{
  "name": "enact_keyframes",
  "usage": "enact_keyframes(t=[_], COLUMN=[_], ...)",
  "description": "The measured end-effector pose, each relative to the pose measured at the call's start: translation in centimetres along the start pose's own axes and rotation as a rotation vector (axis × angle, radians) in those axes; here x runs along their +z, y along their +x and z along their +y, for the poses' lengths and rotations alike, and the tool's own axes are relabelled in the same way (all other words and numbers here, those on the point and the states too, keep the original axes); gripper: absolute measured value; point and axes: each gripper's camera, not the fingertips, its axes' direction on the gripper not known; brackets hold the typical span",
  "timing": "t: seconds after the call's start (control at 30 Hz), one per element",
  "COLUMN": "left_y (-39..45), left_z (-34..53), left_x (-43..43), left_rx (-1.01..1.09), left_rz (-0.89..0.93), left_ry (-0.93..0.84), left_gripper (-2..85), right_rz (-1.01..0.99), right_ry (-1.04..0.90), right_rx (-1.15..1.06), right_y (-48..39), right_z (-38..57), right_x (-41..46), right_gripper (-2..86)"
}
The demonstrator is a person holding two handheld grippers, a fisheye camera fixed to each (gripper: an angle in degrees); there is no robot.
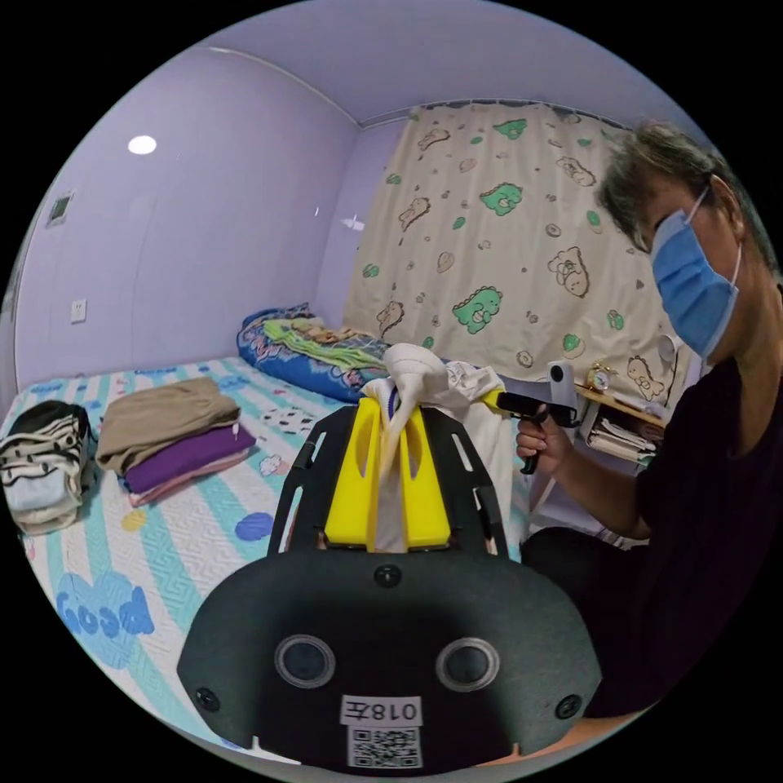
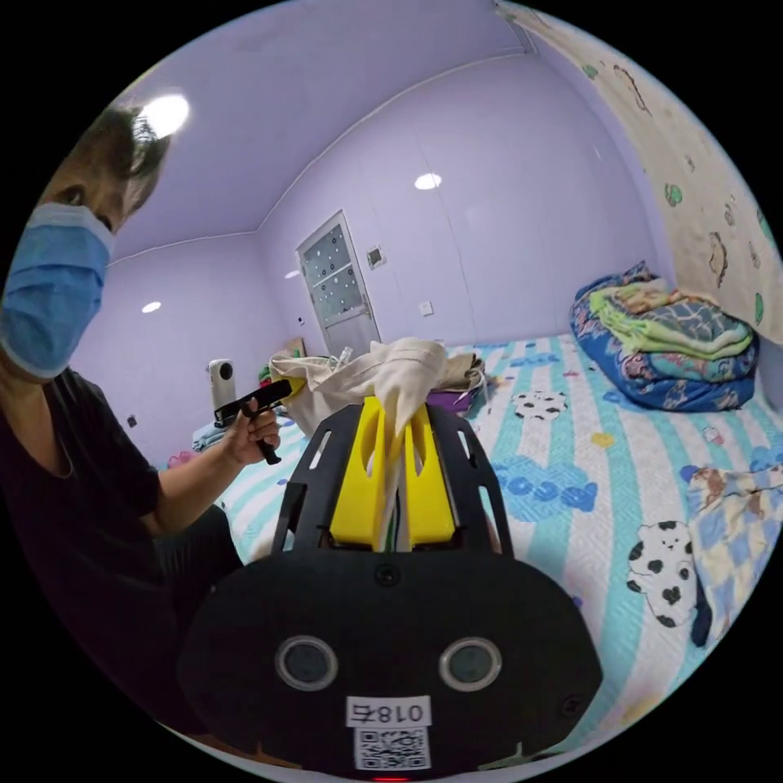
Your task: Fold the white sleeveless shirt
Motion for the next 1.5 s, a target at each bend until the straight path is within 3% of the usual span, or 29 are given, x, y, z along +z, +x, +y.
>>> enact_keyframes(t=[0.23, 0.47, 0.67, 0.8, 0.87, 0.93, 1.07, 1.23, 1.37, 1.5], left_y=[7.8, 3.7, -7.8, -21.8, -28.6, -35.3, -33.0, -26.9, -24.6, -22.0], left_z=[-5.7, -7.4, -12.3, -15.7, -14.7, -10.9, -10.7, -9.2, -5.5, -3.7], left_x=[1.6, 11.7, 22.2, 33.3, 38.4, 41.4, 41.1, 37.1, 35.9, 39.5], left_rx=[0.070, -0.081, -0.139, -0.249, -0.376, -0.596, -0.413, -0.340, -0.448, -0.410], left_rz=[0.045, 0.071, -0.002, -0.104, -0.171, -0.163, -0.185, -0.084, 0.046, 0.113], left_ry=[-0.006, -0.089, -0.078, -0.174, -0.282, -0.343, -0.260, -0.269, -0.313, -0.457], left_gripper=[2.6, 2.3, 2.8, 4.9, 8.0, 11.0, 11.5, 11.2, 11.3, 11.3], right_rz=[0.165, 0.270, 0.272, 0.339, 0.432, 0.472, 0.570, 0.464, 0.235, 0.114], right_ry=[0.032, -0.038, -0.070, -0.161, -0.396, -0.376, -0.192, -0.190, -0.230, -0.265], right_rx=[-0.075, 0.014, 0.034, 0.050, 0.269, 0.404, 0.341, 0.317, 0.558, 0.751], right_y=[-3.1, 5.4, 18.4, 29.4, 38.0, 41.2, 40.8, 39.4, 42.0, 45.5], right_z=[-1.9, -5.5, -15.1, -21.7, -21.6, -19.4, -15.5, -13.8, -11.5, -9.6], right_x=[-8.1, -5.3, 4.9, 16.5, 24.3, 25.3, 20.4, 12.3, 8.2, 8.0], right_gripper=[2.1, 3.1, 4.3, 6.4, 10.5, 11.2, 9.9, 9.8, 11.6, 12.8])
